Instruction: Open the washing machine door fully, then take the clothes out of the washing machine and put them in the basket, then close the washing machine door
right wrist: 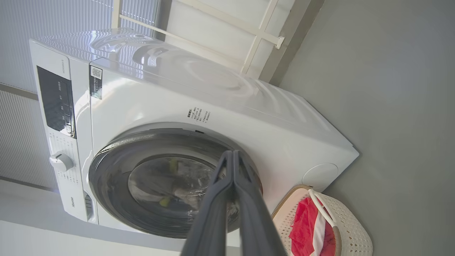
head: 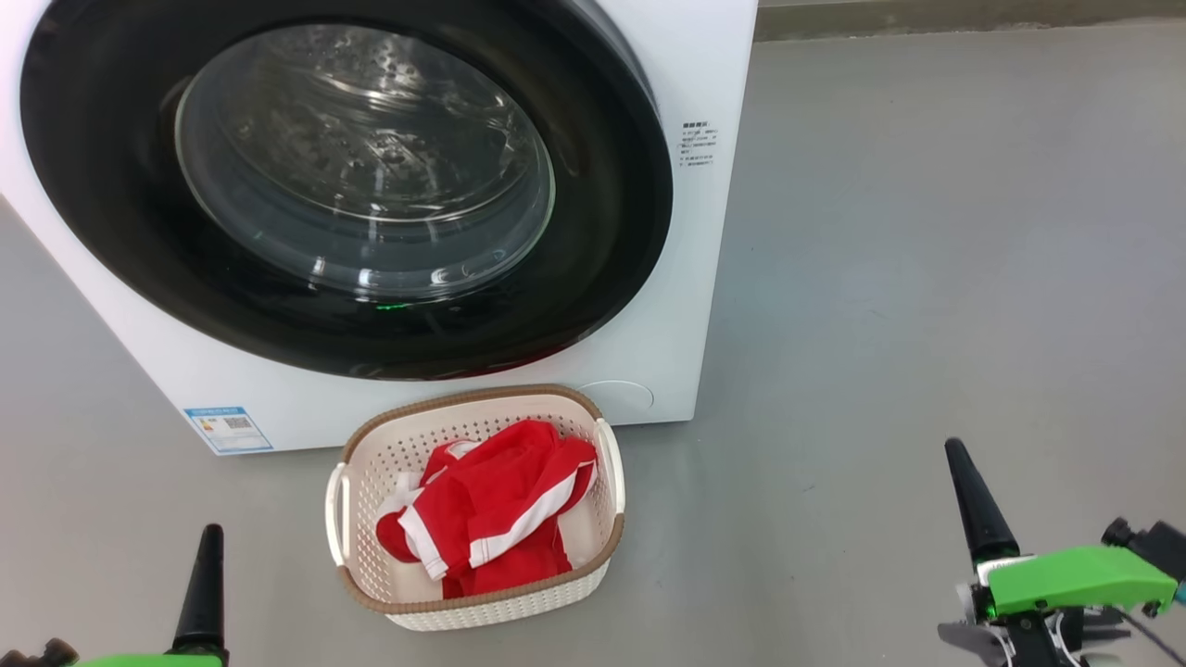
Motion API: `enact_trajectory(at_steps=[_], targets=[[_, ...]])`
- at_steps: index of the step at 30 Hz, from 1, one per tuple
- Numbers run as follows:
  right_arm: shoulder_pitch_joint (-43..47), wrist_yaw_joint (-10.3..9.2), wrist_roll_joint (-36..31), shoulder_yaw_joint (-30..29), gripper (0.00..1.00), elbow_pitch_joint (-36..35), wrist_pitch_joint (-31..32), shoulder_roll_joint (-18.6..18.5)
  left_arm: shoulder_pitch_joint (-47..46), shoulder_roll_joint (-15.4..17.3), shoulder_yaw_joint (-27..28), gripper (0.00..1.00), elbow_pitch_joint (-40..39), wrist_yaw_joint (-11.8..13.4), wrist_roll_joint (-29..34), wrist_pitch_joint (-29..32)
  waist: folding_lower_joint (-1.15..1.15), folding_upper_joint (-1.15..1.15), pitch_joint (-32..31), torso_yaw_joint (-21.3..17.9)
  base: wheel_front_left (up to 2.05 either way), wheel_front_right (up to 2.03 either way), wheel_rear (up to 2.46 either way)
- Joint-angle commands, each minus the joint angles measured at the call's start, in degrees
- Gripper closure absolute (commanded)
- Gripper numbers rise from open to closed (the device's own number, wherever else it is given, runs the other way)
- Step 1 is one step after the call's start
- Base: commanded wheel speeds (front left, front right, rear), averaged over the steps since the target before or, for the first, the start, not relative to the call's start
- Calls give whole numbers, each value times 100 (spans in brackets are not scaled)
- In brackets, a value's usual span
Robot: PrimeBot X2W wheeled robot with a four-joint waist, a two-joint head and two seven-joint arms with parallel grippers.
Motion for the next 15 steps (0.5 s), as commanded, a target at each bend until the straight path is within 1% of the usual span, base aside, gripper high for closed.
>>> enact_trajectory(at_steps=[1,15], targets=[[-30,-4,151,48,100,-134,47,-2,-237,55,183,100,-93,-14,-136,34,0,0,-6,4,0,0,0],[36,-6,983,-89,100,-123,289,30,-332,-33,270,100,29,-16,-850,269,0,0,-65,39,0,0,0]])
